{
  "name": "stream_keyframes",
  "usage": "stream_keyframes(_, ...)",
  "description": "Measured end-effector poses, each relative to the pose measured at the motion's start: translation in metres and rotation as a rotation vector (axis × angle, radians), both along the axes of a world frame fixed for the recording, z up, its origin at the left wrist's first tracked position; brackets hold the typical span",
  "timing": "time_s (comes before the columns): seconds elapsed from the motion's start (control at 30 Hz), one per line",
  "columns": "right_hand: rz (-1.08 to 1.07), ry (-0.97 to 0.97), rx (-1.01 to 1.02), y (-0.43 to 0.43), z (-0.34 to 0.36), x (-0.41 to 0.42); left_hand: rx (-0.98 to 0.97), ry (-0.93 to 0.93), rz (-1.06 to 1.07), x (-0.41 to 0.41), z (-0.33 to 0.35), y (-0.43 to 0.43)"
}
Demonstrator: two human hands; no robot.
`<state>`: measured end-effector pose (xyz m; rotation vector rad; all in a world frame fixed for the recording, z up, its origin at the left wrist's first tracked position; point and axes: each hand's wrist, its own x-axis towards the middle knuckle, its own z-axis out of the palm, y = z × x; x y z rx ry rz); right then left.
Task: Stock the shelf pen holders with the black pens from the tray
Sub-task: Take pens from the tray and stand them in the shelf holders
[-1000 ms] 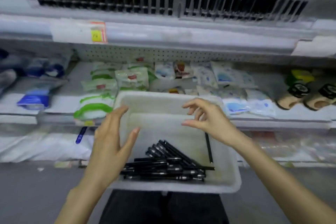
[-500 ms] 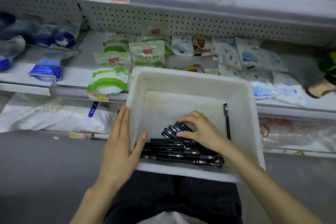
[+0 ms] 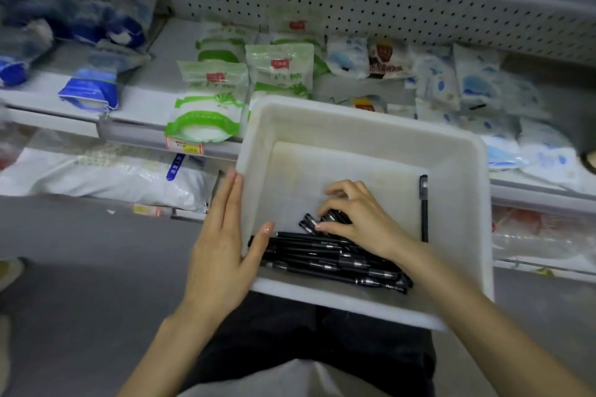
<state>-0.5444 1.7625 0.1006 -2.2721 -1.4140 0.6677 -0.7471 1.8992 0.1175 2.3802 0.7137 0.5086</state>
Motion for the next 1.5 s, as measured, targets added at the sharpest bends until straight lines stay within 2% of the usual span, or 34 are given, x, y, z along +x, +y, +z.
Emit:
stream_keyframes(0.33,-0.005,0.037,-0.027,-0.007,0.001,-0.002,0.028,-0.003,0.016,0.0,0.0,-0.001)
stream_keyframes(0.53,0.066,-0.034,-0.058,0.003,0.004,-0.01,0.025,0.004,0.028,0.0,0.0,-0.001)
stream_keyframes(0.97,0.046,0.016,-0.041,-0.012,0.002,-0.014,0.048,0.022,0.015,0.0,0.0,-0.002)
stream_keyframes(1.17,-0.002,0.031,-0.015,-0.012,0.0,-0.016,0.051,0.031,0.008,0.0,0.002,-0.002)
stream_keyframes(1.3,-0.143,0.125,0.077,-0.011,0.006,-0.018,0.059,0.031,0.012,0.0,0.002,-0.002)
stream_keyframes(1.5,-0.139,0.147,-0.038,-0.014,0.011,-0.018,0.044,0.034,0.019,0.001,0.0,-0.001)
